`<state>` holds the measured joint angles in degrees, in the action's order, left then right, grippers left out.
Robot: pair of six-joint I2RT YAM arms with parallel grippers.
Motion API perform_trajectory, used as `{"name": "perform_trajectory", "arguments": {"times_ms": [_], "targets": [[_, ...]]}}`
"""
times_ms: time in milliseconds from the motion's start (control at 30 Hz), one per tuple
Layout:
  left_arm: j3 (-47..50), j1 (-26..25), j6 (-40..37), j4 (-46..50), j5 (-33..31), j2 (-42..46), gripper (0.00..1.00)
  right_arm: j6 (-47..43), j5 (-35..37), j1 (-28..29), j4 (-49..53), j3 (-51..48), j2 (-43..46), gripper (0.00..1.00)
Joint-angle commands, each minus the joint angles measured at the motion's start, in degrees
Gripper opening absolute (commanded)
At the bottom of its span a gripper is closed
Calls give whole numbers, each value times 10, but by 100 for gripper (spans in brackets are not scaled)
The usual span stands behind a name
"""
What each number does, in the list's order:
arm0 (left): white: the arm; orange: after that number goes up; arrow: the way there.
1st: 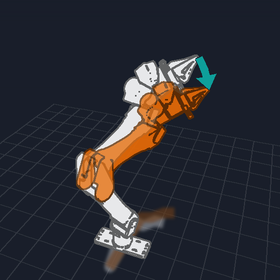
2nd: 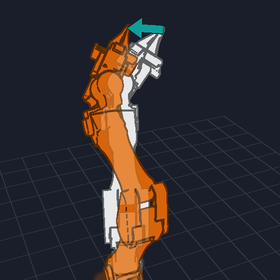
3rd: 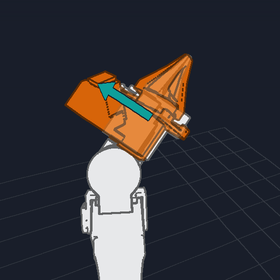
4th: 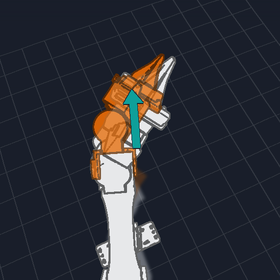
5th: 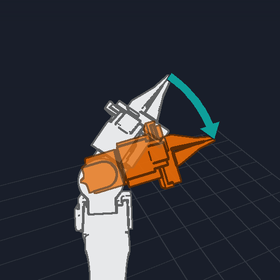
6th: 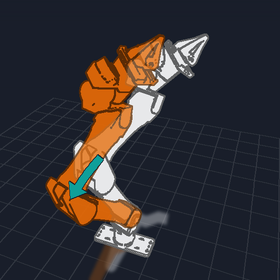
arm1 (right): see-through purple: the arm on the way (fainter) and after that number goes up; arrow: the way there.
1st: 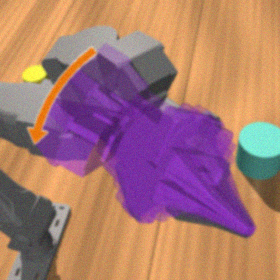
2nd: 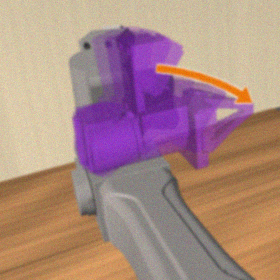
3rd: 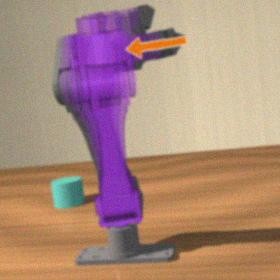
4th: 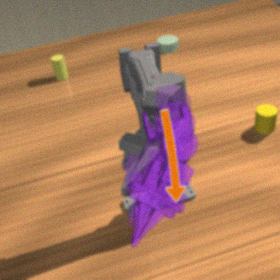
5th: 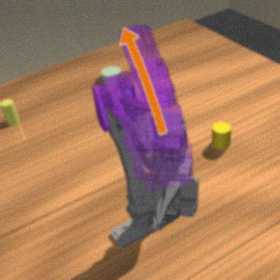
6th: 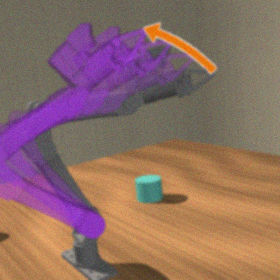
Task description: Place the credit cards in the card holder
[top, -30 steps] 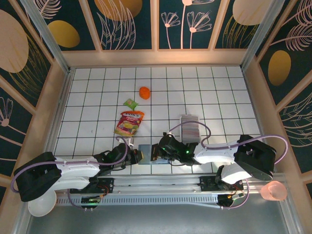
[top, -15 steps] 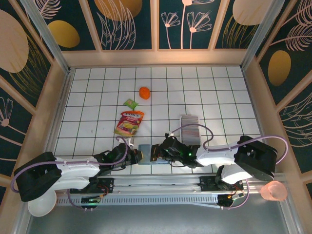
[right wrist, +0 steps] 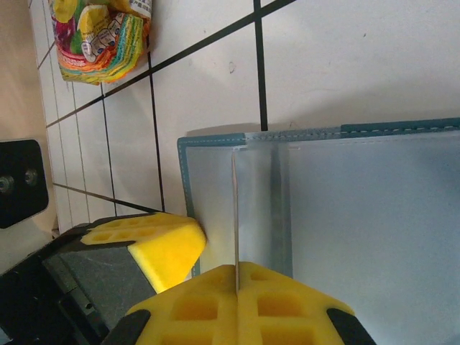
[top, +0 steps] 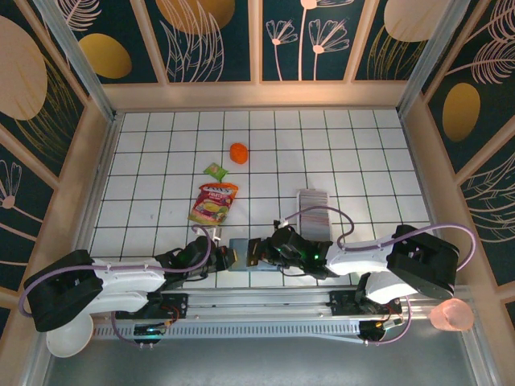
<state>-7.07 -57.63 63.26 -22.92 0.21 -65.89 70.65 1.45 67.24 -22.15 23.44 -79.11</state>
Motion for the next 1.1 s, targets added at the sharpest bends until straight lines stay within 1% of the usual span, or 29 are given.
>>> {"name": "perform_trajectory", "arguments": {"times_ms": [0,167,267,333,500,1000,1033,1067], "targets": [[17,1,3,53,14,-17,0,15,-2,5,-9,1,1,0],[18,1,4,52,13,-16,0,22,-2,4,-7,3,-13,0],[18,1,4,52,13,-15,0,20,-2,4,-30,-2,-16,0],[18,1,4,52,14,-15,0,20,-18,4,-41,-3,-18,0],[18,1,4,53,12,-13,0,20,-27,4,-73,-11,-25,0],[15,1,2,69,4,-5,0,12,-54,-3,-74,4,-59,0],[14,1,3,75,0,0,1,11,-54,-3,-69,4,-59,0],[14,1,4,80,-2,7,5,10,-53,-3,-64,5,-59,0]]}}
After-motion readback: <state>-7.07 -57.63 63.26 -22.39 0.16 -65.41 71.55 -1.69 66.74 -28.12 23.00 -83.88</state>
